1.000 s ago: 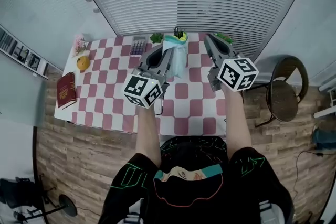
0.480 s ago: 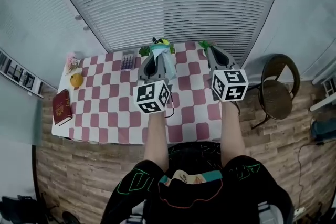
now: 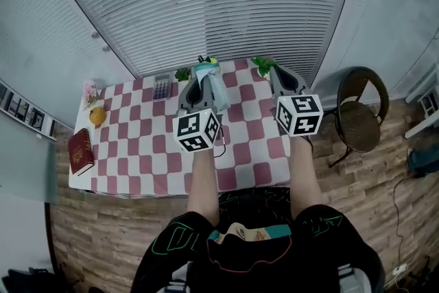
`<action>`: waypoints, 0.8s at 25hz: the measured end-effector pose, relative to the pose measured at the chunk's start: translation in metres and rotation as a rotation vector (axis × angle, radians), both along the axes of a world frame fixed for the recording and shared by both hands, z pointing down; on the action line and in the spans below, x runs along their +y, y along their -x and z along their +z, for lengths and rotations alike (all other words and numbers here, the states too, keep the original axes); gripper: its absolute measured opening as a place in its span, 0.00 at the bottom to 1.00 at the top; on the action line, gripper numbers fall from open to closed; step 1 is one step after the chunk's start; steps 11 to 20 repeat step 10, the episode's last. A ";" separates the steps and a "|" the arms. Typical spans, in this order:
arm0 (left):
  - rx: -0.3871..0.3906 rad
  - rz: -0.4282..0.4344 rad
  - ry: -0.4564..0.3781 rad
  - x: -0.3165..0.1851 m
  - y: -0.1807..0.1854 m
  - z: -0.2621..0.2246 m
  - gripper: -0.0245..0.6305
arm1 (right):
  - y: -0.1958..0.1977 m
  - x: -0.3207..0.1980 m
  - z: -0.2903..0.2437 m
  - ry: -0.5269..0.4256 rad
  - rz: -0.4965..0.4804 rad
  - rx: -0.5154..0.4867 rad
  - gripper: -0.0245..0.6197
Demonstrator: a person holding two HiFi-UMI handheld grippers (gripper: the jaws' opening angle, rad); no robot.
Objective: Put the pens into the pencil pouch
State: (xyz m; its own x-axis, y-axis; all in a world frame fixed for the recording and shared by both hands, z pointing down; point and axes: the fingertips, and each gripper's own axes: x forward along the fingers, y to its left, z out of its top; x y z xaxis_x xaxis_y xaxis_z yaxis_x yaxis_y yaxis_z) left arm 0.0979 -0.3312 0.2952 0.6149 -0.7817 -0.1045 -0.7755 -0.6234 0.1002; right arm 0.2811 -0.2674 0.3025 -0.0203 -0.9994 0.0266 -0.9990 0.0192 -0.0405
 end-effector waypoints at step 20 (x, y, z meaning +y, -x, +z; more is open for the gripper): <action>-0.003 0.025 -0.028 -0.004 -0.006 -0.009 0.05 | -0.009 0.000 -0.006 -0.023 0.014 0.008 0.04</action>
